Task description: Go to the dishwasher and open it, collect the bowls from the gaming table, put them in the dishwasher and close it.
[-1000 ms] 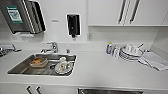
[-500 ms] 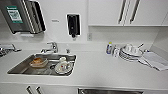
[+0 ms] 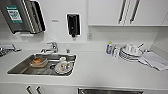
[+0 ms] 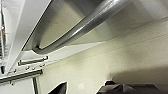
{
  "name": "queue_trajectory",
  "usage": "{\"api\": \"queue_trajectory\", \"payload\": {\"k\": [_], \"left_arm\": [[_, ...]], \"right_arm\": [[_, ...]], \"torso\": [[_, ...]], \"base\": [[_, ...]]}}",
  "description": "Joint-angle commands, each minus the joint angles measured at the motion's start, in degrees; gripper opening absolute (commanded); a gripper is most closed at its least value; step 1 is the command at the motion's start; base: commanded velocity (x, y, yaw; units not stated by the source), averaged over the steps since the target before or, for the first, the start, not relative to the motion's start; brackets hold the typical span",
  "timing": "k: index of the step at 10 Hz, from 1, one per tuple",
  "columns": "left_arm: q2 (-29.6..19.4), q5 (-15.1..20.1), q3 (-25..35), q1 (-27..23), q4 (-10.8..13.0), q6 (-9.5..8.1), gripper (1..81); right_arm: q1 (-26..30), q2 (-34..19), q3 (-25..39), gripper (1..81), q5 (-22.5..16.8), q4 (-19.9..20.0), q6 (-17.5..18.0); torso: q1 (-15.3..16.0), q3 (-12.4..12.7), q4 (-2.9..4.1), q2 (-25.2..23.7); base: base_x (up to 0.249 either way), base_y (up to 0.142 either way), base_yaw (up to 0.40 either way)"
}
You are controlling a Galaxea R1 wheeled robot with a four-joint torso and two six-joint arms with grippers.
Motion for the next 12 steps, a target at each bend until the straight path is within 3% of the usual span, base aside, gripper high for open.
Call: {"api": "queue_trajectory", "payload": {"k": [1, 5, 9, 12], "left_arm": [[-3.7, -0.4, 0.2, -2.9, 1.7, -0.75, 81.1], [-3.7, -0.4, 0.2, -3.1, 1.7, -0.83, 81.1], [-3.4, -0.4, 0.0, -3.1, 1.7, -0.83, 81.1], [-3.1, -0.4, -0.2, -3.1, 1.7, -0.83, 81.1]], "right_arm": [[5.8, -1.5, 2.4, 81.1, 0.1, -5.0, 0.2], [7.6, 1.3, 2.8, 81.1, 2.0, -8.9, 1.4], [10.2, 2.6, -2.8, 81.1, -2.9, -9.5, 19.9], [9.8, 4.1, -8.1, 81.1, -5.8, -9.4, 28.0]], "torso": [[0.0, 0.0, 0.0, 0.0], [0.0, 0.0, 0.0, 0.0], [0.0, 0.0, 0.0, 0.0], [0.0, 0.0, 0.0, 0.0]], "base": [[0.0, 0.0, 0.0], [0.0, 0.0, 0.0], [0.0, 0.0, 0.0], [0.0, 0.0, 0.0]]}}
